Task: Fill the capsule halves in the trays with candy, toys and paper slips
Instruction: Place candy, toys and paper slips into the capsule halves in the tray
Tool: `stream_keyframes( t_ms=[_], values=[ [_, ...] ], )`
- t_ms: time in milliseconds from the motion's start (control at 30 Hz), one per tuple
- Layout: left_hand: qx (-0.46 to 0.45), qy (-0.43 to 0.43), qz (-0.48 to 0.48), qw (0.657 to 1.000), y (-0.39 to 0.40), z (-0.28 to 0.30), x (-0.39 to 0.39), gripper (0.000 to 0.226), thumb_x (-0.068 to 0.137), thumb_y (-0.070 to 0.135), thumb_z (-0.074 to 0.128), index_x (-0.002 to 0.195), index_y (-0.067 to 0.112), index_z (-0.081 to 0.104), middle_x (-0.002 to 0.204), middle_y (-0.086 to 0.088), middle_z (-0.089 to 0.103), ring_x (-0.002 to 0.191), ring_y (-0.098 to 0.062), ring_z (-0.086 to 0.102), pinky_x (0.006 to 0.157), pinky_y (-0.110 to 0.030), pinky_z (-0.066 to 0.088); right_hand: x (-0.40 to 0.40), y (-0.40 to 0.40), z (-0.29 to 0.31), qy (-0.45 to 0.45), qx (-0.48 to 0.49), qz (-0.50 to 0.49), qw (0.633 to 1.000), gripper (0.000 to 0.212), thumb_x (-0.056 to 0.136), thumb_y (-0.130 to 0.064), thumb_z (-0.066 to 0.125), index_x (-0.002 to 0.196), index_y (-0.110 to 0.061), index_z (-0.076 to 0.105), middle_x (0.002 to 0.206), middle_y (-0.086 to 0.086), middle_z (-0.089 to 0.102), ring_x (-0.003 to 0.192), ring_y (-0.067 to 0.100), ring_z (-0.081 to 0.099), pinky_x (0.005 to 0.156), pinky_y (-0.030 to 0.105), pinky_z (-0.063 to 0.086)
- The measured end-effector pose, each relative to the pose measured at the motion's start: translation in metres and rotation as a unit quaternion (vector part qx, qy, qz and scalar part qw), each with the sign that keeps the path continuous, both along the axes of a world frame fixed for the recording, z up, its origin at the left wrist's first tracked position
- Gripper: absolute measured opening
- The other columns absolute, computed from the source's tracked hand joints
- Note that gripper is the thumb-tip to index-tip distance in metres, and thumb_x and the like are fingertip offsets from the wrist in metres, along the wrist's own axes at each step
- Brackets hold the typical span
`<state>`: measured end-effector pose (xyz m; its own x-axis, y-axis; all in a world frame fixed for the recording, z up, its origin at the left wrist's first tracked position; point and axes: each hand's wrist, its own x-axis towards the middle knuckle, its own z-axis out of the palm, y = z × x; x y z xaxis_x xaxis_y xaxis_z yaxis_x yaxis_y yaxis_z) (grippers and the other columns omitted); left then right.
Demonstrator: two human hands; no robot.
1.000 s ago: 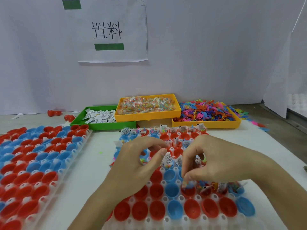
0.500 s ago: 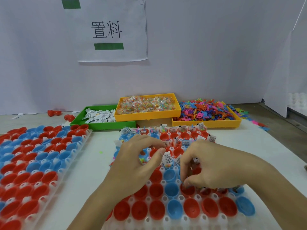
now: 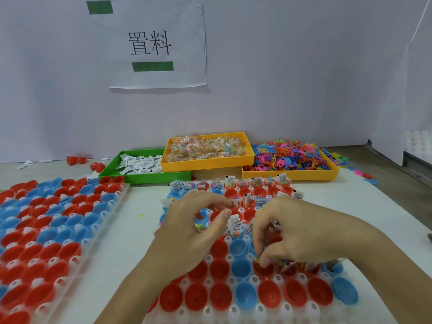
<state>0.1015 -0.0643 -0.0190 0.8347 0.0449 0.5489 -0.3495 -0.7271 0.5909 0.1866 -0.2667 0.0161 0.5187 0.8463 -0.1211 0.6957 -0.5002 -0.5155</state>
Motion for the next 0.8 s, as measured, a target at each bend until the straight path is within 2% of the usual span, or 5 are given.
stream_keyframes(
  t_ms=[233,367,467,633,800],
  values=[
    [-0.009,-0.023,0.048,0.999,0.008,-0.002,0.004,0.010,0.093,0.024,0.064,0.092,0.030,0.072,0.084,0.022,0.068,0.086,-0.004,0.061,0.068,-0.010,0.044,0.017,-0.003,-0.008,-0.037,0.137,-0.024,0.990,0.004,0.086,-0.038,0.075,0.084,-0.039,0.072,0.081,-0.014,0.062,0.074,-0.001,0.055,0.067,0.009,0.043],
    [-0.004,-0.026,0.169,0.985,0.032,0.000,0.016,0.013,0.089,0.017,0.064,0.080,0.021,0.072,0.071,0.015,0.066,0.072,-0.005,0.059,0.060,-0.011,0.039,0.032,-0.008,-0.015,-0.055,0.224,-0.082,0.970,0.011,0.089,-0.028,0.073,0.083,-0.038,0.073,0.079,-0.014,0.066,0.072,0.002,0.058,0.064,0.010,0.043],
    [0.017,0.045,0.288,0.956,0.065,0.006,0.038,0.015,0.088,0.024,0.065,0.073,0.020,0.067,0.069,0.010,0.063,0.068,-0.007,0.059,0.060,-0.025,0.043,0.047,-0.013,-0.022,-0.058,0.271,-0.137,0.951,0.017,0.090,-0.023,0.072,0.081,-0.037,0.073,0.080,-0.018,0.069,0.077,0.003,0.062,0.067,0.011,0.046],
    [0.063,0.136,0.384,0.911,0.128,0.015,0.086,0.018,0.087,0.022,0.068,0.075,0.016,0.056,0.083,-0.004,0.064,0.074,-0.020,0.055,0.065,-0.031,0.039,0.061,-0.017,-0.036,-0.061,0.296,-0.189,0.934,0.017,0.092,-0.020,0.069,0.083,-0.034,0.073,0.078,-0.015,0.069,0.077,0.007,0.064,0.066,0.013,0.048],
    [0.061,0.204,0.338,0.917,0.170,0.016,0.123,0.012,0.088,0.015,0.071,0.097,0.007,0.074,0.102,-0.017,0.072,0.080,-0.024,0.060,0.074,-0.028,0.044,0.062,-0.012,-0.041,-0.071,0.302,-0.192,0.931,0.020,0.093,-0.019,0.068,0.085,-0.037,0.072,0.080,-0.020,0.068,0.079,0.004,0.063,0.065,0.010,0.046]
  ],
)
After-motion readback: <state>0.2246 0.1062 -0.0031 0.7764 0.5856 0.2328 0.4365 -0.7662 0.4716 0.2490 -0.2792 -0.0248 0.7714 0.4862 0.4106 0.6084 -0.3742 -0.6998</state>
